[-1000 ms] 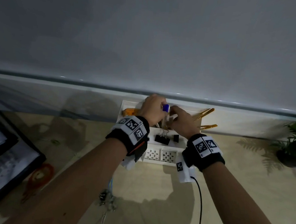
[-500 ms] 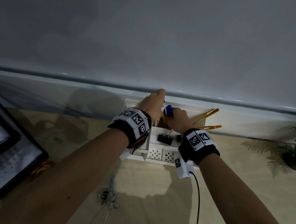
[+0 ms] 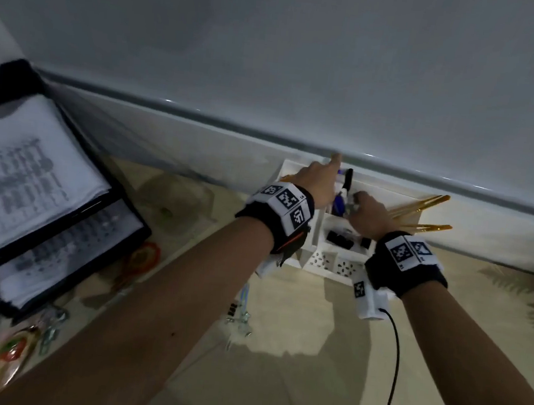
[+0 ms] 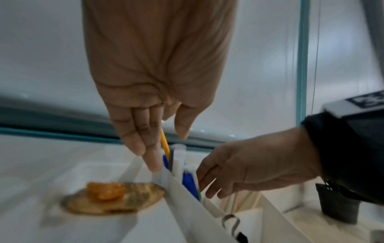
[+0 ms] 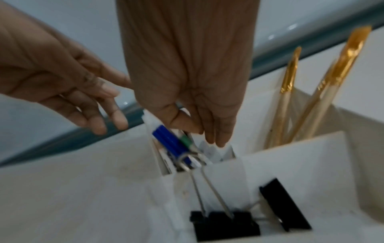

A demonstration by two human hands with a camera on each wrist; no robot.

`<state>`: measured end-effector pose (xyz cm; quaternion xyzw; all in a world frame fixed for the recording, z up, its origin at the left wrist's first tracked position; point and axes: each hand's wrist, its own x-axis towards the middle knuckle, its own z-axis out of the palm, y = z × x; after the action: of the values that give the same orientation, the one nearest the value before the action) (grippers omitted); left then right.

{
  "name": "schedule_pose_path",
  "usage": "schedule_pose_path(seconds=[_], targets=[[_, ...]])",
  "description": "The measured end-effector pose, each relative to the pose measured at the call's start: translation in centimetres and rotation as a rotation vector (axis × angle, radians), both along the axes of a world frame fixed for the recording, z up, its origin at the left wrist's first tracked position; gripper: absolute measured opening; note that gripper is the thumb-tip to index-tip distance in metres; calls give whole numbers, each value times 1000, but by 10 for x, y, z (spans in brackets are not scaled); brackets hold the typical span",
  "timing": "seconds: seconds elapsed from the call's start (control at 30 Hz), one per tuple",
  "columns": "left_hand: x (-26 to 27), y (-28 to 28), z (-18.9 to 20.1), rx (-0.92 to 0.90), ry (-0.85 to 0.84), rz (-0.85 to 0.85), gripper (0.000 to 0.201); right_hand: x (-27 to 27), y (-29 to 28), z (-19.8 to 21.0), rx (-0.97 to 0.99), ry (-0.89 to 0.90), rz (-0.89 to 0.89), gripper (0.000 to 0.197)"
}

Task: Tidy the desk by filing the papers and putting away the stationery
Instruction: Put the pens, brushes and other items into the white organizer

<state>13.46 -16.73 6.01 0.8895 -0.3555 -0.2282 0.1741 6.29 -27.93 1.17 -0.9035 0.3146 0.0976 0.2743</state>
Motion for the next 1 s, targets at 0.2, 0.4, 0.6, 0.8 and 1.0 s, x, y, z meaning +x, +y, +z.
schedule_pose_path(seconds=[0.2,0.4,0.6,0.8,1.0], targets=[[-6,91,27,-279,92,203,44,-7,56,43,-125,-549,-117,35],[1,209,17,-302,41,342,26,21,165,37,-40,-592,149,29],[12,337,-32,251,93,175,27,41,284,-18,76,-276,470,24],[-8,411,-70,801,94,-7,52,45,349,-59,54,-50,562,38],[-29,430,-92,860,-103,-146,62,44,359,-77,-251,38,489,43]])
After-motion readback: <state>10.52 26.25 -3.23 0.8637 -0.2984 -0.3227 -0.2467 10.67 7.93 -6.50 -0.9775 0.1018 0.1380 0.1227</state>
